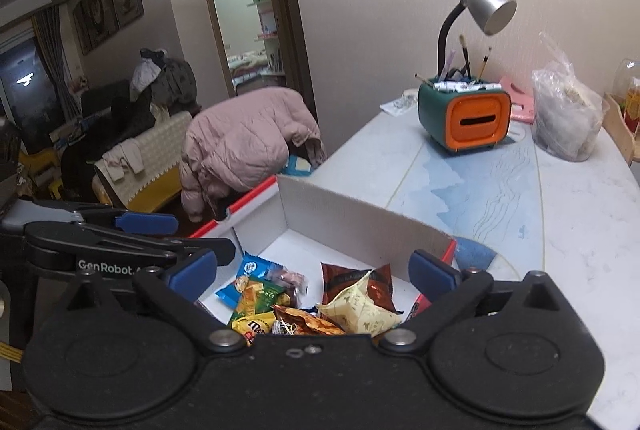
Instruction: Organize snacks
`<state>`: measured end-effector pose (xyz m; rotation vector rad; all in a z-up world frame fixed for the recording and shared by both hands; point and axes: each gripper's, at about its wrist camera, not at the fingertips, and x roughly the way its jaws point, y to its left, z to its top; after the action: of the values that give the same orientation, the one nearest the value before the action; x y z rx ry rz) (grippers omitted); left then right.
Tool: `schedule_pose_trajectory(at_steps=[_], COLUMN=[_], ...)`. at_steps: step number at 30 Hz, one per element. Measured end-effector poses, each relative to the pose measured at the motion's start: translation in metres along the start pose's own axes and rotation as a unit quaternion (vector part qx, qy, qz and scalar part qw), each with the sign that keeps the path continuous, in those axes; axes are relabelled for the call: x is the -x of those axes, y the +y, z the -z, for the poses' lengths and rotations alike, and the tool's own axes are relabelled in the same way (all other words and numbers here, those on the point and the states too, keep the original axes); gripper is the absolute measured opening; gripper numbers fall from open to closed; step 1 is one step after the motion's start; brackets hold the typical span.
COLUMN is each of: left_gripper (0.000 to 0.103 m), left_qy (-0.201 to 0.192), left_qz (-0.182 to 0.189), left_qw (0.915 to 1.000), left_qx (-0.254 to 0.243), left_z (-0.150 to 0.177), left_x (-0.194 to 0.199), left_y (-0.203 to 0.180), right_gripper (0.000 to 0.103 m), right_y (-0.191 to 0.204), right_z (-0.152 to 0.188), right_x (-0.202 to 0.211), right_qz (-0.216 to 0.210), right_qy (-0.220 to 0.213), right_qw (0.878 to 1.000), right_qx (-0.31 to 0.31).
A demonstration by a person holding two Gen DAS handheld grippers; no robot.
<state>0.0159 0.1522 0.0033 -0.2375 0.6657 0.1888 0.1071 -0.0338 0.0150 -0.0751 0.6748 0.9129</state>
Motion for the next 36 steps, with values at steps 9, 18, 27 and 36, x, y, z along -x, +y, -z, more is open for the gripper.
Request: schedule_pose_trajectory(at_steps=[9, 18, 27, 36], left_gripper=[0.100, 0.100, 0.100, 0.100], left_qy=[-0.006, -0.011, -0.013, -0.019], left_qz=[0.016, 0.001, -0.017, -0.018], left_qw=[0.9998, 0.9999, 0.9998, 0.9996], left_qx=[0.011, 0.006, 0.007, 0.005], left_z=[0.008, 0.019, 0.020, 0.022], left_x=[0.018, 0.034, 0.040, 0.046], left_y=[-0.005, -0.013, -0.015, -0.019], right_gripper=[0.103, 0.103, 0.103, 0.103], right_y=[-0.001, 0.009, 0.013, 0.012], right_z=[0.013, 0.033, 0.036, 0.038], right_x=[0.024, 0.038, 0.042, 0.046], right_qz=[0.015, 0.042, 0.046, 0.059], right_qy=[-0.021, -0.037, -0.044, -0.049], right_qw=[0.999, 0.997, 0.997, 0.995], right_qx=[-0.025, -0.051, -0.048, -0.065])
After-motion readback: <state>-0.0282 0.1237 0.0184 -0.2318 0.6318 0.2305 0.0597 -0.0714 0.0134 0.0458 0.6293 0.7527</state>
